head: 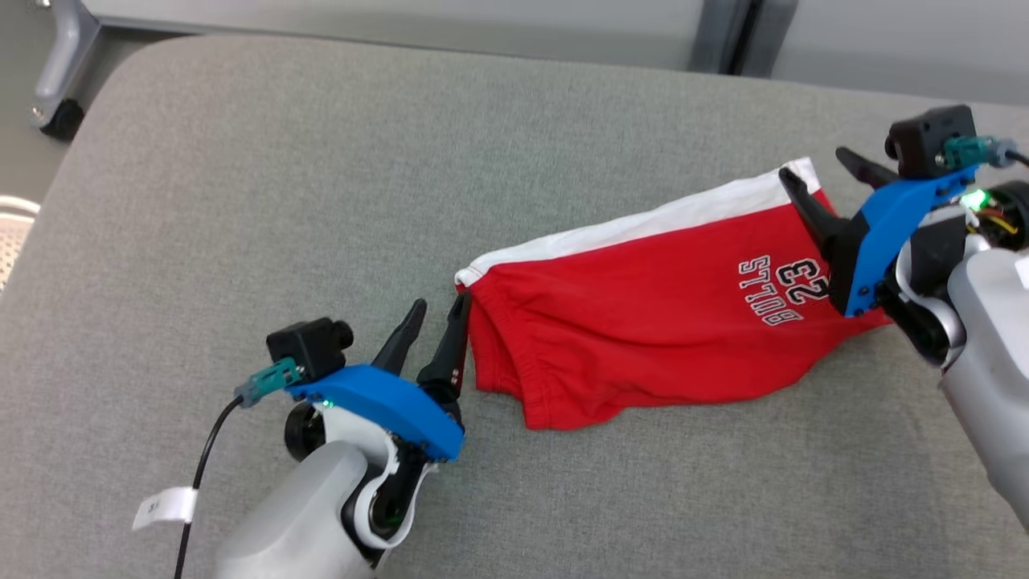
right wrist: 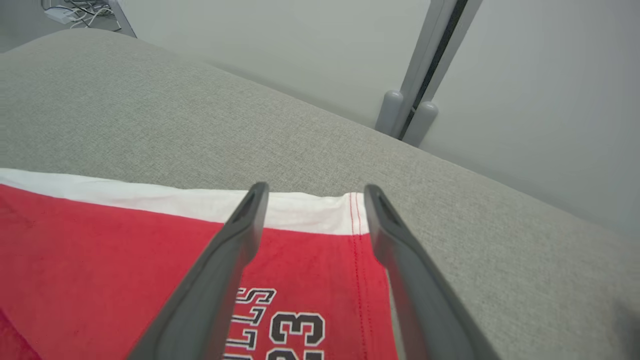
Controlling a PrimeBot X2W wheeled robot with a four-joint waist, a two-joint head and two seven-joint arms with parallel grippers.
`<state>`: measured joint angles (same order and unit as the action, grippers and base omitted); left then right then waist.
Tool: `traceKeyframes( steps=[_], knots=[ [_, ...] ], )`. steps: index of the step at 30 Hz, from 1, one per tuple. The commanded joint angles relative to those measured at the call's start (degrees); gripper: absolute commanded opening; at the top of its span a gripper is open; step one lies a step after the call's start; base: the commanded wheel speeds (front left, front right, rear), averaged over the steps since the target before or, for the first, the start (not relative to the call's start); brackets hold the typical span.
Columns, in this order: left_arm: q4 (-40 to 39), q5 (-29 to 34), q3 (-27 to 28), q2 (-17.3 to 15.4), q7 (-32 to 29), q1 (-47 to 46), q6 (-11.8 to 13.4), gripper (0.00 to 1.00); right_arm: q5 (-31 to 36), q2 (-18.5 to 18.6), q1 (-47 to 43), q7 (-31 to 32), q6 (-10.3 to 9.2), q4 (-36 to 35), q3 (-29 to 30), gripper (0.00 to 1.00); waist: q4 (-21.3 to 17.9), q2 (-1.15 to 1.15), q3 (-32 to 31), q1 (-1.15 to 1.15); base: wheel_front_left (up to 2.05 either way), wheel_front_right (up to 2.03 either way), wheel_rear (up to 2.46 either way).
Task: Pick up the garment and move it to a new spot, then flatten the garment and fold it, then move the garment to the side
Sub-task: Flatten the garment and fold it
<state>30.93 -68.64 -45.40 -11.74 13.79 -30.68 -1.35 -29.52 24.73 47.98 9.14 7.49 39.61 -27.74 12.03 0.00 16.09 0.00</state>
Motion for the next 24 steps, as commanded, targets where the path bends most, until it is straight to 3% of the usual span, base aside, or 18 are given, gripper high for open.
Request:
traceKeyframes(
  steps=[1, 6, 13, 17, 24],
  knots=[
    [-0.10, 1.16, 0.16, -0.69, 0.62, 0.88, -0.19, 1.00, -0.62, 0.12, -1.22, -0.73, 0.01, 0.28, -0.07, 1.00, -1.00, 0.00, -1.63, 0.00, 0.00, 0.00, 0.00],
    [-2.24, 5.42, 4.07, -2.48, 1.42, 4.16, 0.25, 1.00, -2.79, -1.41, -4.55, -4.32, 0.01, 2.45, 3.10, 1.00, -1.85, 0.00, -4.33, 0.00, 0.00, 0.00, 0.00],
    [-10.23, 24.56, 17.96, -2.18, 1.40, 10.52, 1.11, 1.00, -6.15, -4.52, -8.11, -9.41, 0.01, 6.36, 9.18, 1.00, -2.11, 0.00, -5.75, 0.00, 0.00, 0.00, 0.00],
    [-13.47, 36.75, 22.24, -1.94, 1.41, 13.74, 0.94, 1.00, -6.36, -5.72, -8.39, -11.00, 0.01, 9.08, 10.90, 1.00, -2.21, 0.00, -4.99, 0.00, 0.00, 0.00, 0.00],
    [-15.85, 46.22, 28.14, -0.08, 1.42, 16.38, -0.36, 1.00, -4.63, -6.52, -4.94, -12.07, 0.01, 14.06, 12.29, 1.00, -0.82, 0.00, -1.71, 0.00, 0.00, 0.00, 0.00]
  ],
)
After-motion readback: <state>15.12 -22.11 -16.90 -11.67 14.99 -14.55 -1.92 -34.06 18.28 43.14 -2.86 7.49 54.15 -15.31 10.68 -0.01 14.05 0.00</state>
